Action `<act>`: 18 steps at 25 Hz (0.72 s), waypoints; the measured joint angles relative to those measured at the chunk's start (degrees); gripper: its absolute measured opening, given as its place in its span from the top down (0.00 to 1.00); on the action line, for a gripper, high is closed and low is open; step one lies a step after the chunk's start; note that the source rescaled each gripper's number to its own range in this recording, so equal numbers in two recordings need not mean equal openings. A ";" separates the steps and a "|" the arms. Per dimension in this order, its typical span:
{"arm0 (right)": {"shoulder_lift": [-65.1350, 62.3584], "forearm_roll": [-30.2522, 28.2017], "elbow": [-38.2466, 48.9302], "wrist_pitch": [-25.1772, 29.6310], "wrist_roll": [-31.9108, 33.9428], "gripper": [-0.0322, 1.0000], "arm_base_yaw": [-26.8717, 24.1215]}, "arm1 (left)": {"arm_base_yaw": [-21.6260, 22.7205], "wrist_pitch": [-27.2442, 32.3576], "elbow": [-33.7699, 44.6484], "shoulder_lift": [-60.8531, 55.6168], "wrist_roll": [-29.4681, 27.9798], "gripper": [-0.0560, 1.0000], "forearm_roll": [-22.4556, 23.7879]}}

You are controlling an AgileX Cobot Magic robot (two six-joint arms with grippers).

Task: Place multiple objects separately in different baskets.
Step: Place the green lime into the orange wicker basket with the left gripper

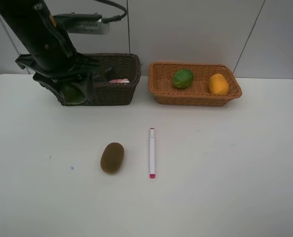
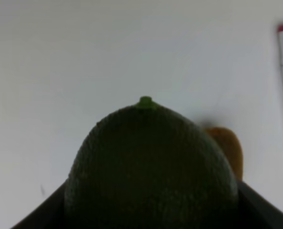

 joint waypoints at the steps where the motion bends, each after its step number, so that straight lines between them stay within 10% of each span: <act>1: 0.00 0.00 0.00 0.00 0.00 0.02 0.00 | 0.00 0.72 -1.48 -0.03 0.50 0.33 0.00; 18: 0.00 0.00 0.00 0.00 -0.05 0.02 0.00 | -0.06 -14.17 -9.86 5.55 17.24 0.33 -7.17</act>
